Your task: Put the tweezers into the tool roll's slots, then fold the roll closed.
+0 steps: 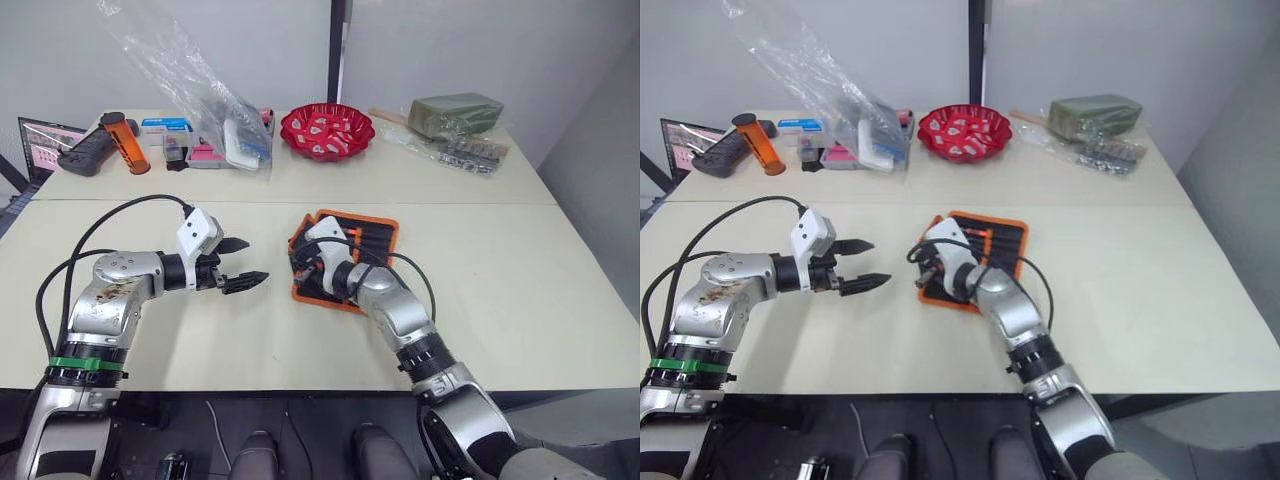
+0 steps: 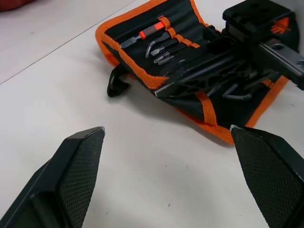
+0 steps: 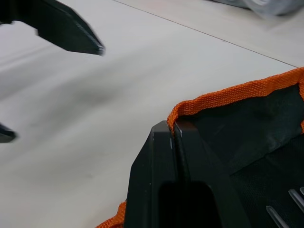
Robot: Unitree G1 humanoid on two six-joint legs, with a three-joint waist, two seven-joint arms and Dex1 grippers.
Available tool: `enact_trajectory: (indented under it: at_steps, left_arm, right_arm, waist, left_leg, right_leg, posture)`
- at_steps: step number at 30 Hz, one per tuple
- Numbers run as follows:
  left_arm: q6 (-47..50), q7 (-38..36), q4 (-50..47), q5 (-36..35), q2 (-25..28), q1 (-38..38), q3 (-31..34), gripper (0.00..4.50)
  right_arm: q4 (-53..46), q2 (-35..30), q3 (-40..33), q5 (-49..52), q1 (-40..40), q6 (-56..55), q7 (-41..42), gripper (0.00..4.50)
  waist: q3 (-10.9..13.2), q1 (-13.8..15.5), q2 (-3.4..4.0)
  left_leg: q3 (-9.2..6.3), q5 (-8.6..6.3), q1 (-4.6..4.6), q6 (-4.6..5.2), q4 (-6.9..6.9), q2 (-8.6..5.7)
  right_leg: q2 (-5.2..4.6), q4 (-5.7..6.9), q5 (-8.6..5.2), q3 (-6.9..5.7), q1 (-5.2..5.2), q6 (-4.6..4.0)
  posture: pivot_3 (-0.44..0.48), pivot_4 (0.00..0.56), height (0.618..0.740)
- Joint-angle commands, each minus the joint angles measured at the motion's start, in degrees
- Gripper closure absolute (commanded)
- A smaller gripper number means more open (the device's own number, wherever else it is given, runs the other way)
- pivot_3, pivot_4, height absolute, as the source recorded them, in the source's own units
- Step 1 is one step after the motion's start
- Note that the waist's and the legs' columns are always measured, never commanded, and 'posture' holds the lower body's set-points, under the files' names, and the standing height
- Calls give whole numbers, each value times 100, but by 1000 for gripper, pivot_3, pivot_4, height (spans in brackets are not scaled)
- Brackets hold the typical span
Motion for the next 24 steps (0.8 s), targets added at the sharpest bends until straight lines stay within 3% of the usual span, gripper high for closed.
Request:
enact_trajectory:
  at_steps: [1, 14, 24]
  left_arm:
    - [-205, -54, 12, -27, 171, 22, 205, 0]
    - [-674, -892, 945, 155, 283, -528, -273, 0]
    - [-968, -2655, 1377, 259, 69, -1400, -1227, 0]
  right_arm:
    - [-272, 77, 279, 8, 33, -130, 504, 4470]
    - [-2970, -1565, 335, 539, 1203, 1568, 1593, 4470]
    - [-3888, -2098, 271, 893, 1465, 2440, 1608, 4470]
  waist:
    - [1, 4, 1]
    - [1, 75, 2]
    - [2, 66, 0]
  left_leg:
    - [0, 0, 0, 0, 0, 0]
    - [0, 0, -7, 0, 8, -2]
    - [0, 0, -10, 0, 10, -1]
  right_leg:
    - [0, 0, 0, 0, 0, 0]
    - [-1, -11, -1, -2, 2, 1]
    - [1, -12, -2, -2, 2, 1]
  posture:
    - [0, 150, 735]
    - [0, 150, 735]
    - [0, 150, 735]
